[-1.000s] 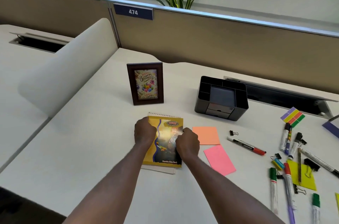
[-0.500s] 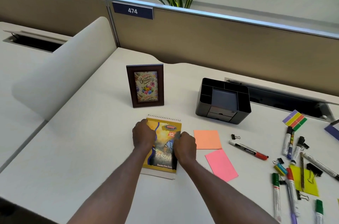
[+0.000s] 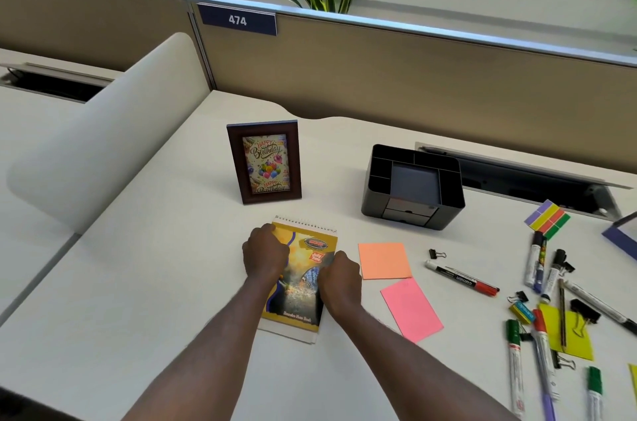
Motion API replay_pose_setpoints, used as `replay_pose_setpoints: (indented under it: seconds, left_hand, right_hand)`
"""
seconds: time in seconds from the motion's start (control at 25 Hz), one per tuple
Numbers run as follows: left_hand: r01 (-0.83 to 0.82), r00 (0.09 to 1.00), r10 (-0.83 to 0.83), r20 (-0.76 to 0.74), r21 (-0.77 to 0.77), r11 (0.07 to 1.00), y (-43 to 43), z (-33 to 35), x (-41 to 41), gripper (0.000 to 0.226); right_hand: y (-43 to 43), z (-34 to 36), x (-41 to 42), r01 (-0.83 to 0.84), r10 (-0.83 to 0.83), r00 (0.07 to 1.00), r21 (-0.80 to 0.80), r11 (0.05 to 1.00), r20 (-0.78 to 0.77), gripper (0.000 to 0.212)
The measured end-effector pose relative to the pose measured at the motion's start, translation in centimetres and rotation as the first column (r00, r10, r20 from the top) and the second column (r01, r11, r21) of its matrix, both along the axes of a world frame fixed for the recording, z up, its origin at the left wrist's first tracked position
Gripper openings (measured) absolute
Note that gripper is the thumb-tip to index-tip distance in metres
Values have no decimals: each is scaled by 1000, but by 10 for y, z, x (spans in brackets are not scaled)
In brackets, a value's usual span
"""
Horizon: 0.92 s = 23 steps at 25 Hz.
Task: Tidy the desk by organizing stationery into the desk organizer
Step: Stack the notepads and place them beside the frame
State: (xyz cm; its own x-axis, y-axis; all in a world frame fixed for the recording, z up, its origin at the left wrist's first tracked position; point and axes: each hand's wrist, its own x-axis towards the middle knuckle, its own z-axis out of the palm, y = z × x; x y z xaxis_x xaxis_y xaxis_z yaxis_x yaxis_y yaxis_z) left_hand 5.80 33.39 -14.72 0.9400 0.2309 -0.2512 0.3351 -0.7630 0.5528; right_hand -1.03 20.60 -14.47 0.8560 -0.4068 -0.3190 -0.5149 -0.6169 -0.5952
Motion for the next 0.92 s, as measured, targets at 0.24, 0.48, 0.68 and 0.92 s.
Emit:
replay_pose_setpoints:
  seconds: [0.24, 0.48, 0.68, 0.92]
  left_hand:
    - [-12, 1000, 13, 17, -16, 1000, 2, -4, -1, 55]
    - [-29, 999, 28, -20, -20, 999, -2, -2, -1, 58]
    - [118, 978, -132, 160, 96, 988, -55, 11, -16, 57]
    - [332, 904, -343, 256, 87, 939, -133, 16, -44, 52]
  right_hand:
    - [-3, 0, 2, 4, -4, 1000, 8, 1000, 6, 21]
    - [-6, 0, 0, 1, -1, 1000, 21, 1000, 8, 20]
    - [-28, 10, -22, -130, 150, 984, -184, 974, 100, 32]
    - [-102, 9, -44, -164, 285, 928, -425, 890, 238, 34]
